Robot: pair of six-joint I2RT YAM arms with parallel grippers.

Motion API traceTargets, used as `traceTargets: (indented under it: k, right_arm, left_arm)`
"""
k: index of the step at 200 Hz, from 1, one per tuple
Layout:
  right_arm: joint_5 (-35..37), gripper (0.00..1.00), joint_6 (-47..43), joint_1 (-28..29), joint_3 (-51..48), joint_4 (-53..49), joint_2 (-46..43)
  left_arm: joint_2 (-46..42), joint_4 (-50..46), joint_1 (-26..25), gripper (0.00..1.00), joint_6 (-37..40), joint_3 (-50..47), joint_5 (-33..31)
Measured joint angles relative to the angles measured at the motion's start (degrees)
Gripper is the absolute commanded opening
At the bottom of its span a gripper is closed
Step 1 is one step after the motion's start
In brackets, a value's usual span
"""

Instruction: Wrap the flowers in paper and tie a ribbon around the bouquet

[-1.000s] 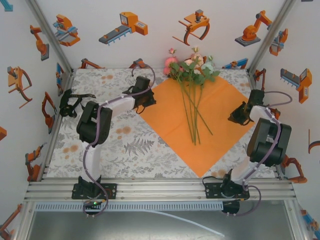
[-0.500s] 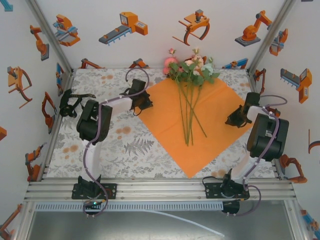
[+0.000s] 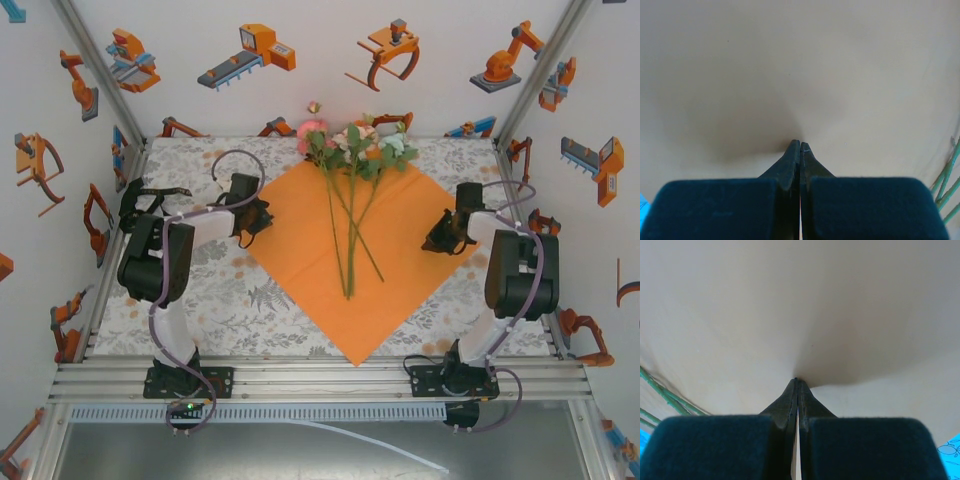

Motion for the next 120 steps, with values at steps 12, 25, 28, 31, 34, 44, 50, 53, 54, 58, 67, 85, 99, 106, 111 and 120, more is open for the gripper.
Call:
traceTargets:
  k: [12,25,28,31,34,44,50,53,54,58,67,85,99,106,111,120]
  right_arm:
    - [0.0,0.06,0.0,0.0,0.2,-0.4,0.0]
    - [0.4,0.11,-0.2,0.1,0.7,-1.8,-0.2]
    - [0.6,0.12,-0.3,0.2,0.8,-2.3,-0.2]
    - [0.9,0.13,-0.4,0.2,0.9,-2.8,-0.6]
    - [1.2,0.15,-0.5,0.2,0.9,-3.4,-0.8]
    - [2.1,0.2,-0.8,0.2,0.9,-5.5,-2.8]
    - [2.6,0.22,-1.1,0.2,0.8,-6.6,-4.5]
    - [2.9,0.24,-1.2,0.2,0.8,-7.0,-5.5]
    - [3.0,0.24,-1.2,0.2,0.8,-7.3,-6.0]
    - [3.3,0.25,-1.2,0.2,0.7,-7.7,-7.7]
    - [3.5,0.29,-1.3,0.2,0.3,-8.0,-11.9]
    - [3.7,0.36,0.3,0.8,-3.3,-7.6,-22.8]
    - [3.9,0.43,3.0,3.1,-7.9,-8.0,-30.8]
    - [4.2,0.45,4.7,5.5,-10.4,-8.8,-34.1]
    - [4.3,0.47,6.0,7.9,-12.2,-9.7,-36.4]
    - [4.8,0.49,8.3,12.5,-15.0,-12.0,-39.6]
  left_arm:
    - [-0.3,-0.1,0.0,0.0,0.1,-0.3,0.0]
    - [-0.4,-0.2,0.0,0.05,0.4,-0.3,0.0]
    - [-0.5,-0.3,0.0,0.07,0.6,-0.3,-0.1]
    - [-0.6,-0.5,0.0,0.09,0.9,-0.2,-0.2]
    - [-0.7,-0.7,0.1,0.11,1.0,-0.2,-0.3]
    - [-1.1,-1.7,0.3,0.18,2.2,-0.2,-0.7]
    - [-1.5,-2.3,0.5,0.21,2.9,-0.2,-0.7]
    - [-1.7,-2.6,0.5,0.23,3.1,-0.2,-0.8]
    - [-1.7,-2.8,0.6,0.23,3.2,-0.2,-0.8]
    - [-2.2,-3.2,0.7,0.24,3.9,-0.3,-0.7]
    - [-3.5,-3.8,0.9,0.27,4.9,-0.4,-0.6]
    - [-8.7,-3.1,1.0,0.31,7.0,-2.3,1.9]
    - [-14.8,-0.8,0.7,0.35,9.1,-5.9,5.7]
    - [-18.0,0.5,0.3,0.38,10.4,-8.0,7.7]
    - [-20.8,1.4,-0.3,0.41,11.7,-9.9,9.4]
    - [-25.0,2.5,-1.9,0.45,14.2,-12.7,11.5]
